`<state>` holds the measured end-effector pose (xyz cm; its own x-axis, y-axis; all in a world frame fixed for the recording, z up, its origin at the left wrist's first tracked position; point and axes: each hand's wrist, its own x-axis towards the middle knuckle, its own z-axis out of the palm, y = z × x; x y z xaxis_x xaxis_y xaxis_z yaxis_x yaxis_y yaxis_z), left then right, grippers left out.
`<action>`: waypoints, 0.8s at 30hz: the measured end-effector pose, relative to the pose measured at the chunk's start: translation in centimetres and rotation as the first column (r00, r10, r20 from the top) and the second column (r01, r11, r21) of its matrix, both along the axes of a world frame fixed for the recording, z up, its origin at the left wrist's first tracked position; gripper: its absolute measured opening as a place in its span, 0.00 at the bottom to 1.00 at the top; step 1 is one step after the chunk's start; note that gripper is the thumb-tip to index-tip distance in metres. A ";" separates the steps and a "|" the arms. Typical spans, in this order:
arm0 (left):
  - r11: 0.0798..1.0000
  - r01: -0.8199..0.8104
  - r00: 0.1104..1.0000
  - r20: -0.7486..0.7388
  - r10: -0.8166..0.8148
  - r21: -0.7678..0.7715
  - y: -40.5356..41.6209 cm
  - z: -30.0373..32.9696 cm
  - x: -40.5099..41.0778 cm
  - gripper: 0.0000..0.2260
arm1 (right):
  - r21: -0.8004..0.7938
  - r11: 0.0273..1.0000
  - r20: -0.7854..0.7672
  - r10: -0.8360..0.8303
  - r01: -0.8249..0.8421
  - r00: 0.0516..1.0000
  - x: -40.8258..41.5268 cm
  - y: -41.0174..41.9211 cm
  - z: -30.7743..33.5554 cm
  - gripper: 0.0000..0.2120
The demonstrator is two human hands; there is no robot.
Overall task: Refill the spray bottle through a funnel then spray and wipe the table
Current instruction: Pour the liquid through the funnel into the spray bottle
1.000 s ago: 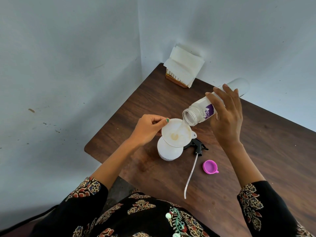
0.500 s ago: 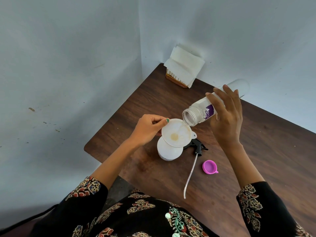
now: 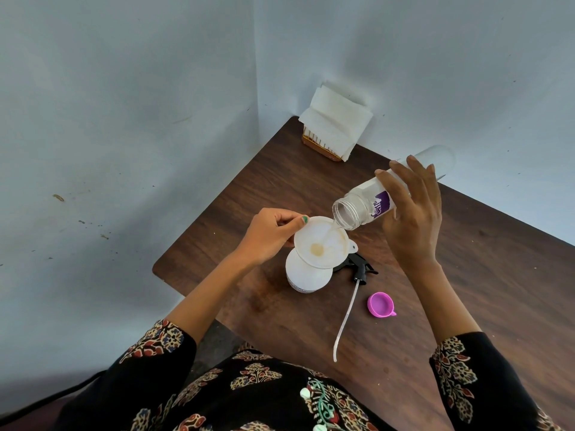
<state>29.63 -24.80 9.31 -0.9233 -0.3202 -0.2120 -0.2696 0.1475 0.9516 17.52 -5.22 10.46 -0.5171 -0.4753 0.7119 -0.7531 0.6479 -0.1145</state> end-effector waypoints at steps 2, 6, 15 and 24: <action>1.000 0.002 1.000 -0.003 -0.002 -0.001 0.0 0.0 0.0 0.09 | 0.003 1.000 0.003 -0.004 0.004 1.000 0.0 0.0 0.0 0.15; 1.000 -0.001 1.000 0.000 0.001 -0.003 -0.1 -0.1 -0.1 0.09 | -0.006 1.000 -0.001 0.000 0.000 1.000 0.1 -0.1 0.1 0.15; 1.000 0.011 1.000 -0.007 -0.011 0.024 -0.1 -0.1 0.0 0.08 | -0.018 1.000 -0.010 0.011 -0.011 1.000 0.3 -0.2 0.1 0.14; 1.000 0.005 1.000 -0.002 -0.005 -0.005 0.0 0.1 0.1 0.10 | -0.017 1.000 -0.016 0.002 -0.003 1.000 0.3 -0.3 0.1 0.14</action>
<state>29.68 -24.79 9.36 -0.9252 -0.3170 -0.2087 -0.2671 0.1532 0.9514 17.85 -5.52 10.59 -0.5042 -0.4640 0.7283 -0.7566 0.6439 -0.1135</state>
